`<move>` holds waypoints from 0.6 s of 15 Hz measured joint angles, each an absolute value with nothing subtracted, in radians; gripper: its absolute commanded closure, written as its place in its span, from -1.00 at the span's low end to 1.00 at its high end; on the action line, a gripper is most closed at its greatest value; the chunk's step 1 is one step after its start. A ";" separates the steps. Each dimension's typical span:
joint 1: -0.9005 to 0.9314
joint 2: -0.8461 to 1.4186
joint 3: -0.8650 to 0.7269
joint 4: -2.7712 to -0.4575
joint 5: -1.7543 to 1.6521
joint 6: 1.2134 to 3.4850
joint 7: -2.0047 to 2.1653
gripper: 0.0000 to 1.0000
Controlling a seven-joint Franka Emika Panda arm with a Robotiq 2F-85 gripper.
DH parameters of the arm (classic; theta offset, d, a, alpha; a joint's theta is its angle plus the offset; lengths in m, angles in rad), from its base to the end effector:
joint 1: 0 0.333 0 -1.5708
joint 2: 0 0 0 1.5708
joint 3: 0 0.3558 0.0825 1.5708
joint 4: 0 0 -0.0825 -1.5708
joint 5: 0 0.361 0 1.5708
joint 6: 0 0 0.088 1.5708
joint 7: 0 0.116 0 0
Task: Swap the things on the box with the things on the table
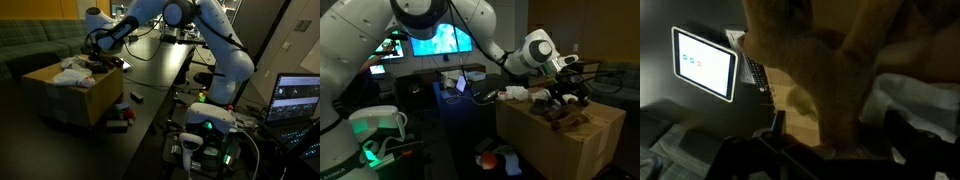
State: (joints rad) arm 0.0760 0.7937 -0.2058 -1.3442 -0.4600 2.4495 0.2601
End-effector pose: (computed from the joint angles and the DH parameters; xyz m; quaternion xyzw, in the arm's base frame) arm 0.7780 -0.0580 0.3253 0.9595 0.0036 0.1672 0.2266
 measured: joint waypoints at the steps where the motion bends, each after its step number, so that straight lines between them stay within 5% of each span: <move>1: 0.084 0.787 -0.209 -1.341 -0.460 2.450 0.260 -1.00; 9: 0.155 0.750 -0.206 -1.309 -0.464 2.463 0.248 -1.00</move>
State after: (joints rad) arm 0.1554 0.7496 -0.2056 -1.3090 -0.4639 2.4631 0.2479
